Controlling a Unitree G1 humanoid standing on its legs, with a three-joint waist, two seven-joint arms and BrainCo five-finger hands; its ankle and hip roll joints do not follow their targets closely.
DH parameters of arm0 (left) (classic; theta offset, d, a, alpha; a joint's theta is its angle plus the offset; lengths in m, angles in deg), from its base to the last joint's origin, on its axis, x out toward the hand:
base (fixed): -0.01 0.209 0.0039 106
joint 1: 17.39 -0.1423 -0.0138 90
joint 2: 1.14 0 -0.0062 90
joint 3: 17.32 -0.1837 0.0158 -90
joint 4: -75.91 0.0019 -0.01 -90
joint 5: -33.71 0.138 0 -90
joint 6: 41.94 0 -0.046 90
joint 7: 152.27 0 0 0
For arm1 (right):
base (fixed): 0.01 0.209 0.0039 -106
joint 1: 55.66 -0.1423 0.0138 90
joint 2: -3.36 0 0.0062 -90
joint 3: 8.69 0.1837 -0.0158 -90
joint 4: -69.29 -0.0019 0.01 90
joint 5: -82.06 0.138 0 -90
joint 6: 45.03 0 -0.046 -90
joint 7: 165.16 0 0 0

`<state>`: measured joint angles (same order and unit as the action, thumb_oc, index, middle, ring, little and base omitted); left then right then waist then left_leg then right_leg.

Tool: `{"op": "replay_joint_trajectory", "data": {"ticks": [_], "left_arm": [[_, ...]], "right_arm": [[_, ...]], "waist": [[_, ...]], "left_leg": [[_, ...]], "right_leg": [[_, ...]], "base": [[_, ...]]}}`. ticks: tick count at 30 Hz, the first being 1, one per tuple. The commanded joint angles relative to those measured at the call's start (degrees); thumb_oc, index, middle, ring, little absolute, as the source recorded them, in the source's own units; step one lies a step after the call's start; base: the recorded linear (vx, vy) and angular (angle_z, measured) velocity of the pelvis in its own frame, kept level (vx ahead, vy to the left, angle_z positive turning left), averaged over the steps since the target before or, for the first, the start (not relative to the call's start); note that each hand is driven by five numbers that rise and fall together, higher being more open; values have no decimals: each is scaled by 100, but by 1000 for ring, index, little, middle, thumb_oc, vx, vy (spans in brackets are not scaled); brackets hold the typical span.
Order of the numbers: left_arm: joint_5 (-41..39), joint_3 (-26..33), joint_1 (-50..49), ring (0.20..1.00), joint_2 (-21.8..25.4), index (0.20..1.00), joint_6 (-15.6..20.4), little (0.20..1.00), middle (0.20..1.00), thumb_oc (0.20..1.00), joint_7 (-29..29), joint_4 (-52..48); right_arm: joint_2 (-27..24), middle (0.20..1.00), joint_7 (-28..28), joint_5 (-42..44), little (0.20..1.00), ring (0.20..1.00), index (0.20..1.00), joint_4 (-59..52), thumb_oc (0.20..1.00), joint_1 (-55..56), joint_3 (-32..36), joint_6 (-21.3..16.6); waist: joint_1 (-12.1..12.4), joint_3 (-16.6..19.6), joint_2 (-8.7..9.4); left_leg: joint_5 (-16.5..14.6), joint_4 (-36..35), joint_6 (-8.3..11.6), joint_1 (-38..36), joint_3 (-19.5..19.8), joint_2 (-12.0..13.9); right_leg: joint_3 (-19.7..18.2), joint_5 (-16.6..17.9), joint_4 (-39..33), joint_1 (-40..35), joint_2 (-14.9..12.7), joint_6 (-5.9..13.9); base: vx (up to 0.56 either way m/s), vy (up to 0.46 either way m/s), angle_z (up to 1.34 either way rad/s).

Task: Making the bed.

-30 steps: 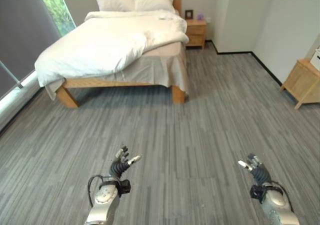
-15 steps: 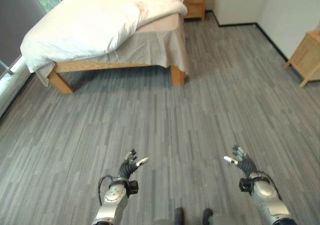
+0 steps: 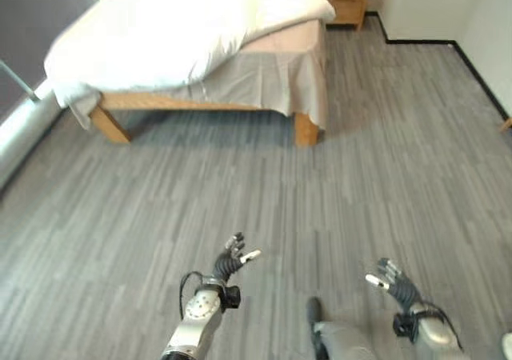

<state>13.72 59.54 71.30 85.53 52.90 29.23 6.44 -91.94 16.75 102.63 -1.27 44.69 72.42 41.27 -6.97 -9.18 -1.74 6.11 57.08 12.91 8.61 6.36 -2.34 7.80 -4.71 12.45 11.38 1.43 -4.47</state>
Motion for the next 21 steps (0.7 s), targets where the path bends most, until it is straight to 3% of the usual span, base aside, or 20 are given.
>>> {"op": "replay_joint_trajectory", "data": {"ticks": [1,3,5,6,7,8,10,11,12,13,14,15,16,17,18,19,20,21], "left_arm": [[-161,266,281,1000,545,1000,202,1000,1000,1000,-69,-204],[-207,264,277,1000,545,1000,238,1000,1000,1000,-86,-282],[-179,301,212,1000,600,1000,297,1000,1000,1000,-141,-413],[-294,339,166,1000,624,1000,370,1000,1000,1000,-201,-590],[-295,340,168,1000,623,1000,370,1000,1000,1000,-201,-590],[-395,348,139,1000,571,1000,383,1000,1000,1000,-257,-614],[-377,396,69,1000,585,1000,375,1000,1000,1000,-246,-703],[-364,543,-137,1000,702,1000,342,1000,1000,1000,-299,-945],[-247,577,-218,1000,733,1000,353,1000,1000,1000,-302,-984],[-247,578,-220,1000,735,1000,352,1000,1000,1000,-303,-986],[-193,512,-157,1000,716,1000,309,1000,1000,1000,-300,-920],[-193,513,-155,1000,717,1000,309,1000,1000,1000,-300,-919],[-200,490,39,1000,765,1000,322,1000,1000,1000,-206,-873],[-163,496,114,1000,828,1000,311,1000,1000,1000,-203,-894],[-163,498,116,1000,826,1000,311,1000,1000,1000,-204,-894],[-61,527,231,1000,955,1000,299,1000,1000,1000,-233,-911],[-114,474,238,1000,1052,1000,339,1000,1000,1000,-352,-1034],[-114,474,238,1000,1051,1000,339,1000,1000,1000,-352,-1034]], "right_arm": [[-181,1000,-72,240,1000,1000,1000,-675,1000,-101,212,-249],[-247,1000,-147,184,1000,1000,1000,-559,1000,-402,136,-251],[-292,1000,-125,143,1000,1000,1000,-537,1000,-611,129,-303],[-298,1000,-154,-24,1000,1000,1000,-438,1000,-845,55,-389],[-300,1000,-154,-24,1000,1000,1000,-436,1000,-848,55,-390],[-258,1000,-135,-96,1000,1000,1000,-399,1000,-914,20,-402],[-211,1000,-127,-138,1000,1000,1000,-358,1000,-963,40,-363],[-74,1000,-10,-172,1000,1000,1000,-456,1000,-927,5,-295],[30,1000,73,-201,1000,1000,1000,-506,1000,-852,-28,-315],[31,1000,72,-201,1000,1000,1000,-507,1000,-850,-30,-314],[207,1000,73,-253,1000,1000,1000,-489,1000,-835,-180,-297],[208,1000,72,-253,1000,1000,1000,-488,1000,-837,-180,-297],[345,1000,97,-19,1000,1000,1000,-439,1000,-1004,-388,-300],[367,1000,115,-16,1000,1000,1000,-463,1000,-1032,-448,-272],[365,1000,114,-15,1000,1000,1000,-462,1000,-1035,-449,-272],[362,1000,165,-15,1000,1000,1000,-480,1000,-1089,-475,-242],[319,1000,262,67,1000,1000,1000,-510,1000,-1126,-421,-226],[318,1000,263,68,1000,1000,1000,-510,1000,-1127,-421,-225]], "waist": [[381,-144,558],[718,-142,613],[977,-63,570],[1251,53,462],[1266,54,454],[1376,230,373],[1457,320,435],[1530,449,530],[1548,515,603],[1563,532,593],[1608,498,600],[1614,510,609],[1469,313,446],[1349,232,343],[1347,242,339],[1254,197,318],[1144,163,300],[1130,164,287]], "left_leg": [[448,-571,-881,95,-1023,565],[157,-1194,-967,781,-1183,356],[252,-2664,-958,974,-1543,532],[582,-5174,-913,785,-2028,477],[618,-5223,-910,767,-2039,486],[671,-6169,-959,767,-2237,477],[699,-6208,-970,812,-2262,433],[811,-6028,-1082,541,-2152,267],[682,-5874,-1266,476,-2213,122],[679,-5860,-1264,500,-2224,146],[313,-5534,-1517,260,-2199,66],[305,-5520,-1519,282,-2208,64],[-108,-5501,-1678,-306,-2198,129],[-234,-5548,-1750,-600,-2094,143],[-229,-5546,-1748,-583,-2093,149],[-331,-5620,-1737,-914,-2006,135],[-489,-5734,-1644,-1347,-1732,166],[-480,-5737,-1639,-1345,-1716,182]], "right_leg": [[-689,954,-1417,-1171,-308,547],[-752,787,-1534,-1679,-312,582],[-716,592,-1665,-2119,-250,651],[-774,264,-1740,-2614,-131,765],[-791,277,-1738,-2602,-124,761],[-786,171,-1745,-2855,-87,853],[-760,192,-1740,-3099,-182,920],[-820,455,-1288,-3203,-442,1122],[-745,851,-655,-3074,-620,1417],[-765,862,-653,-3047,-607,1414],[-622,2382,1511,-2331,-862,1831],[-631,2368,1539,-2300,-868,1832],[-206,2465,2488,-1554,-1284,1673],[-18,2184,2852,-1106,-1427,1556],[-15,2187,2855,-1088,-1421,1550],[304,1927,2587,-833,-1743,1455],[615,1574,1852,-653,-2011,1382],[644,1590,1819,-676,-1995,1372]], "base": [[349,-60,-46],[566,-49,-47],[957,20,-53],[907,58,-91],[1105,126,-64],[472,64,0],[759,58,-7],[968,103,-16],[684,105,-50],[617,190,-47],[395,136,-62],[815,348,19],[566,296,23],[563,294,29],[367,123,-1],[645,-21,25],[647,-22,49],[795,-184,83]]}}
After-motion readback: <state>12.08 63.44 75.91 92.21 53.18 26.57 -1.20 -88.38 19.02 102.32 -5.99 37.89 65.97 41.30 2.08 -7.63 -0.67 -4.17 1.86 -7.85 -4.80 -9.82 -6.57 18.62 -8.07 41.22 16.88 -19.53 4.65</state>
